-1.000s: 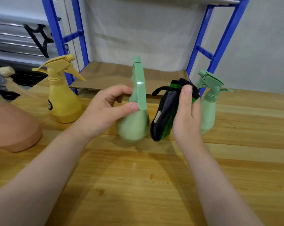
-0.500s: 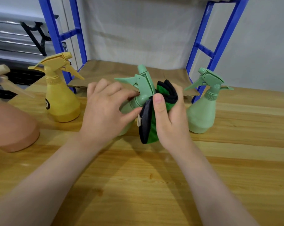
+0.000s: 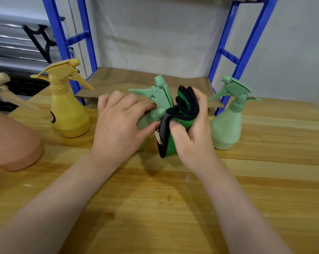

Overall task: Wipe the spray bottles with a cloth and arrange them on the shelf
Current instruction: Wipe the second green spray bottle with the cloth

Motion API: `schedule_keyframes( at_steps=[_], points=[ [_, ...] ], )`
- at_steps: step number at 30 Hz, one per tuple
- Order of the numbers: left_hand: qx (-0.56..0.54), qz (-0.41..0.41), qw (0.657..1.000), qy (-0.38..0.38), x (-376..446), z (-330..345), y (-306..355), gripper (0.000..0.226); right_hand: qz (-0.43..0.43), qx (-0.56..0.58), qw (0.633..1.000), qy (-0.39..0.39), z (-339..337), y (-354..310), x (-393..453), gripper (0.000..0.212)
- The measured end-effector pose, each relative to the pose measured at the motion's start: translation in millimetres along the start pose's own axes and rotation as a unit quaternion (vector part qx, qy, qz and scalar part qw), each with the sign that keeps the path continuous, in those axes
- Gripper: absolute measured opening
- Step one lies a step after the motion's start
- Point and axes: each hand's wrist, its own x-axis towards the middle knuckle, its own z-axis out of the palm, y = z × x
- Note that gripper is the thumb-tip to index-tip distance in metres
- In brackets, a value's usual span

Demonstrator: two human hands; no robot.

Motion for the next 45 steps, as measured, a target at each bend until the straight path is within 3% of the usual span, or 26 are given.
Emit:
schedule_keyframes(
  at_steps=[4,8,13,16,20,25,27,30,32,36,40,45],
  points=[
    [0.036,0.048,0.998,0.032,-2,0,5,0.023,-0.022,-0.084,0.996,0.015,3,4,2,0.048],
    [0.025,0.056,0.998,0.029,-5,2,9,0.016,0.038,-0.136,0.99,0.024,3,4,2,0.027],
    [0.027,0.06,0.998,0.025,-6,3,7,0.015,0.077,-0.167,0.983,0.0,3,0,1,0.018],
    [0.013,0.054,0.998,0.028,-6,3,7,0.017,0.069,-0.2,0.977,-0.018,-1,0,3,0.025],
    [0.012,0.057,0.998,0.034,-6,4,7,0.015,0.019,-0.285,0.958,0.009,-2,1,2,0.051],
    [0.006,0.058,0.998,0.03,-7,5,9,0.017,0.02,-0.328,0.944,0.03,-3,-1,2,0.055],
    [0.0,0.051,0.998,0.028,-5,5,8,0.02,0.044,-0.283,0.958,0.019,-2,0,2,0.052],
    [-0.02,0.015,0.999,0.032,-1,2,0,0.017,0.109,-0.091,0.99,-0.018,3,-3,3,0.036],
    [-0.047,-0.02,0.998,0.034,0,1,-5,0.021,0.152,0.027,0.987,-0.033,5,-5,4,0.027],
    [-0.1,-0.046,0.994,0.022,1,2,-3,0.029,0.191,0.131,0.972,-0.04,2,-10,5,0.019],
    [-0.139,-0.065,0.988,0.024,-2,6,-1,0.031,0.275,0.228,0.933,-0.047,-5,-23,7,0.027],
    [-0.166,-0.09,0.981,0.042,-2,7,1,0.037,0.37,0.385,0.843,-0.069,-4,-24,7,0.027]
  ],
)
